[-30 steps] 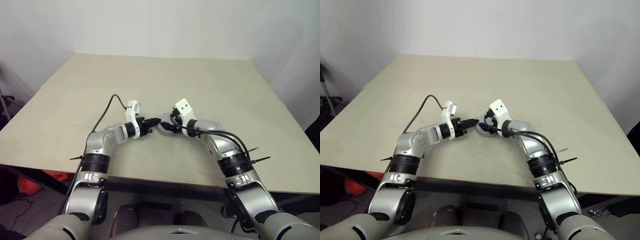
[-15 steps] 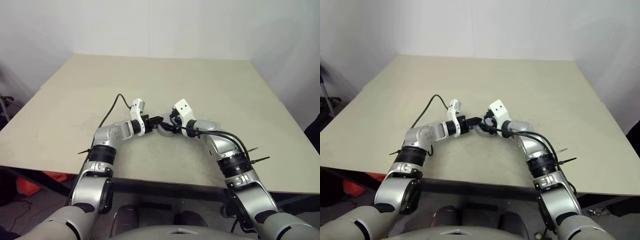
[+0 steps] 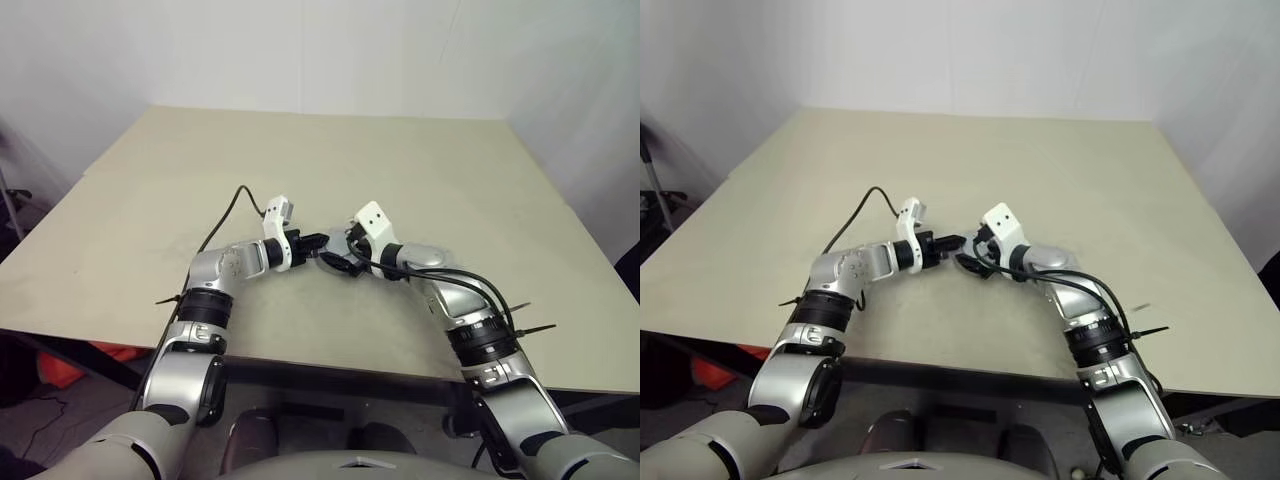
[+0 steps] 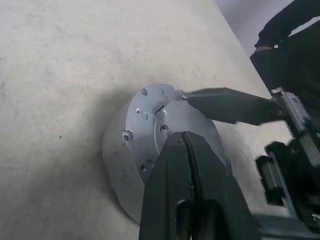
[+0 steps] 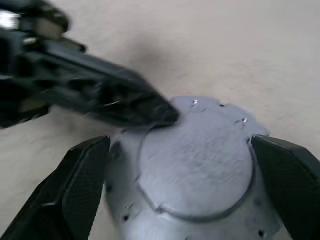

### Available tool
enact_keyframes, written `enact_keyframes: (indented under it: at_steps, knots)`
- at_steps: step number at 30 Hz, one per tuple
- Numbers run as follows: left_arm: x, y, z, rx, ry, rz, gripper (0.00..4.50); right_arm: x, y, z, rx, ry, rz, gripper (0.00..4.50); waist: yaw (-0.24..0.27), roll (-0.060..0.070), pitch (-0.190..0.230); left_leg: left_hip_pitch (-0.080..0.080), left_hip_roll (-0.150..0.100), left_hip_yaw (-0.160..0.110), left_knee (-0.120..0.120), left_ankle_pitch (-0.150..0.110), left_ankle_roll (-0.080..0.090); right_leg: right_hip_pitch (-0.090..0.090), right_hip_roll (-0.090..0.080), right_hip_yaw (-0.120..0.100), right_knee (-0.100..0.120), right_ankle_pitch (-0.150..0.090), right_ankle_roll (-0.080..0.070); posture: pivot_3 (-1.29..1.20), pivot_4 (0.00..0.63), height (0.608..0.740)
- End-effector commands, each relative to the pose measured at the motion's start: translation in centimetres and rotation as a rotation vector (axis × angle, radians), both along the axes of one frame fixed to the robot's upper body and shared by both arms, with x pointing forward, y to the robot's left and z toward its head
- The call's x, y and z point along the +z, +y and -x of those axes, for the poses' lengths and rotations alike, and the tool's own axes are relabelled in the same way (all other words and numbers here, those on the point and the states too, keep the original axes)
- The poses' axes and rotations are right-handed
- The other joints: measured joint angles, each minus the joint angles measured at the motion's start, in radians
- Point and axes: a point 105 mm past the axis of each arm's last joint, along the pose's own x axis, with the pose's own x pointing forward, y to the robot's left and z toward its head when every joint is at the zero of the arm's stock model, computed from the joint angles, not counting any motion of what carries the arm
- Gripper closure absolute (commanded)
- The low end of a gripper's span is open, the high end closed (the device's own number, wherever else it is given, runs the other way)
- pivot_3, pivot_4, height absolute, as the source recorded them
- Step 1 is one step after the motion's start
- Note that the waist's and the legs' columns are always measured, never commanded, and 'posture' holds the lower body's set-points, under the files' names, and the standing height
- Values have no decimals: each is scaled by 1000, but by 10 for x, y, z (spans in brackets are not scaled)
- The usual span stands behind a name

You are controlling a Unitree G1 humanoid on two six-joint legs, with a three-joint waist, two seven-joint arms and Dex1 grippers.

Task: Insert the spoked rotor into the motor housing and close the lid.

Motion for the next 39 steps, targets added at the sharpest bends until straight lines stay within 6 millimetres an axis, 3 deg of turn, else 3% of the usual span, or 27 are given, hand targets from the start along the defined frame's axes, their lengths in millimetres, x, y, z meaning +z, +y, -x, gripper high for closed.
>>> enact_keyframes:
  at_steps: [1,6,9,11,14,24,39]
  knots:
    - [-23,10,2,28,80,-70,4500,44,-1,9,50,-124,-68,29,-1,0,0,0,0,0,0,0,0,0,0,0,0,0,0,0,0,740]
    - [-23,9,2,19,76,-72,4500,62,-23,4,-90,-57,-196,29,2,0,0,0,-1,0,-3,0,0,-1,0,0,-1,-1,1,0,0,740]
    - [-23,8,2,18,76,-69,4500,53,-45,-7,-246,49,-246,29,2,0,0,0,-2,0,-4,0,0,-1,0,1,-1,-1,1,0,0,740]
    - [-23,7,2,16,74,-64,4500,37,-62,-8,-353,173,-279,29,4,0,0,0,-2,0,-4,0,0,-1,0,1,-1,-1,1,0,0,740]
    - [-21,7,2,12,64,-55,4500,27,-67,-3,-404,295,-355,29,6,1,0,0,-3,0,-4,0,-1,-2,0,1,-1,-1,1,0,0,740]
    - [-19,12,0,36,52,-50,4500,14,-49,11,-467,627,-629,29,6,2,0,0,-3,0,-7,2,-3,-3,0,1,-1,-2,1,0,0,740]
    - [-14,18,-6,68,32,-48,4500,-11,-3,9,-432,794,-671,29,4,2,0,0,-3,0,-10,3,-5,-5,0,1,-1,-2,3,0,0,740]
